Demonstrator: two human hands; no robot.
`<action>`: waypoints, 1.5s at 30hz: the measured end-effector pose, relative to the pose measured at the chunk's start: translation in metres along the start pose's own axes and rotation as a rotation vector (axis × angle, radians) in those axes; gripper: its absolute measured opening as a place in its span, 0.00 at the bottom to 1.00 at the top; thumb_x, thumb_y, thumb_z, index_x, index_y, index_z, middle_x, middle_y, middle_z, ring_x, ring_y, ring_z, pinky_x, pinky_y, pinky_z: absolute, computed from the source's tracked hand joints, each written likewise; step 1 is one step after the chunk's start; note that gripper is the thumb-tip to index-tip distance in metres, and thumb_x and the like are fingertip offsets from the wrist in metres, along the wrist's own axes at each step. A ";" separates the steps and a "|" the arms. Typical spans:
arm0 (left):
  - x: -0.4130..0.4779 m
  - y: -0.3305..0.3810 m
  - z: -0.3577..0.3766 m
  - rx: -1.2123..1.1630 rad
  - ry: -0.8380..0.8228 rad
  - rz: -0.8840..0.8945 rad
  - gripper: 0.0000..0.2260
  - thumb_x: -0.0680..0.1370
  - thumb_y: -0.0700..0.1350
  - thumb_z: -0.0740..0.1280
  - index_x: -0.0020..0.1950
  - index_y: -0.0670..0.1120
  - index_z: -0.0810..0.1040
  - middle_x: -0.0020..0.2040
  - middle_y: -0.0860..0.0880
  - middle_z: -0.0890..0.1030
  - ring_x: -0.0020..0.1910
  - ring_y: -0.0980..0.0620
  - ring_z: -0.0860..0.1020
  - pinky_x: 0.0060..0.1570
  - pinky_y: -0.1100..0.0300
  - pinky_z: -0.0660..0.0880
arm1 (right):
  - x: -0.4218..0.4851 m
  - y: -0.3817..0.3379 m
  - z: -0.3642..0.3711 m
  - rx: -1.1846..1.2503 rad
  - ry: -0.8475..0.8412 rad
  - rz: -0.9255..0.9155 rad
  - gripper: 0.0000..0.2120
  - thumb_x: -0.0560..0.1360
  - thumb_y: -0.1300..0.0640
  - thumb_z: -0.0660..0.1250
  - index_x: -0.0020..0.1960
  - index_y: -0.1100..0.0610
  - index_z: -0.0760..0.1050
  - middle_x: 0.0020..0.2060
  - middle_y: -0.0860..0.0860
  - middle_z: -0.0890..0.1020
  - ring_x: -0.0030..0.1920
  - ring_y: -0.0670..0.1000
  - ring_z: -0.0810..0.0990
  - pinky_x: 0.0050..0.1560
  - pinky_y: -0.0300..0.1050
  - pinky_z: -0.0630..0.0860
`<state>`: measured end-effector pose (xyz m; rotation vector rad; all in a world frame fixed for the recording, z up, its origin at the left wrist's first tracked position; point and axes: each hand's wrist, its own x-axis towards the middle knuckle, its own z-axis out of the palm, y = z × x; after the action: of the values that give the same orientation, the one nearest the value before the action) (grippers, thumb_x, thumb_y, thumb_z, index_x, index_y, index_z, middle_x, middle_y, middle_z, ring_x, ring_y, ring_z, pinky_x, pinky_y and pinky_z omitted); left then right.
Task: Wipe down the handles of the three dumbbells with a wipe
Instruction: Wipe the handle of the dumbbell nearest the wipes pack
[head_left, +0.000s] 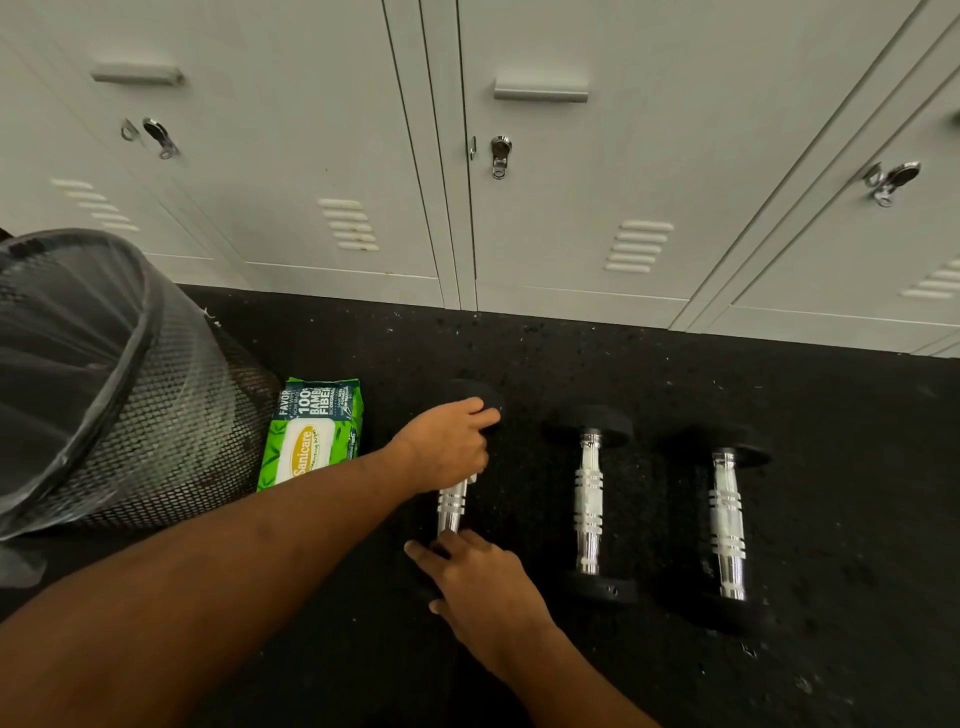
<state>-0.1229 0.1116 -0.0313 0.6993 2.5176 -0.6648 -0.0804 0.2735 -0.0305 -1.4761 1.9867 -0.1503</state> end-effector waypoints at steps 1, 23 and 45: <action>-0.001 0.000 0.000 0.001 0.004 -0.021 0.11 0.81 0.47 0.62 0.61 0.49 0.78 0.58 0.50 0.81 0.68 0.45 0.65 0.61 0.51 0.64 | 0.000 0.001 0.000 -0.003 0.001 -0.001 0.32 0.79 0.54 0.65 0.77 0.48 0.54 0.71 0.55 0.65 0.68 0.57 0.66 0.59 0.55 0.73; -0.023 0.017 0.027 -0.233 0.244 -0.114 0.09 0.80 0.52 0.61 0.53 0.55 0.81 0.54 0.57 0.81 0.54 0.47 0.75 0.46 0.55 0.69 | -0.004 0.001 -0.003 -0.029 0.043 -0.039 0.32 0.78 0.52 0.65 0.77 0.48 0.55 0.69 0.53 0.67 0.67 0.55 0.67 0.58 0.51 0.72; -0.047 0.033 0.061 -0.529 0.389 -0.308 0.17 0.79 0.53 0.64 0.68 0.60 0.72 0.70 0.51 0.71 0.61 0.47 0.71 0.52 0.52 0.73 | 0.000 0.002 0.001 -0.042 0.044 -0.028 0.32 0.78 0.51 0.66 0.77 0.46 0.55 0.69 0.53 0.67 0.65 0.55 0.68 0.56 0.52 0.74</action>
<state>-0.0505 0.0865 -0.0649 0.2650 3.0037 0.0778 -0.0813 0.2751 -0.0324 -1.5394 2.0165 -0.1555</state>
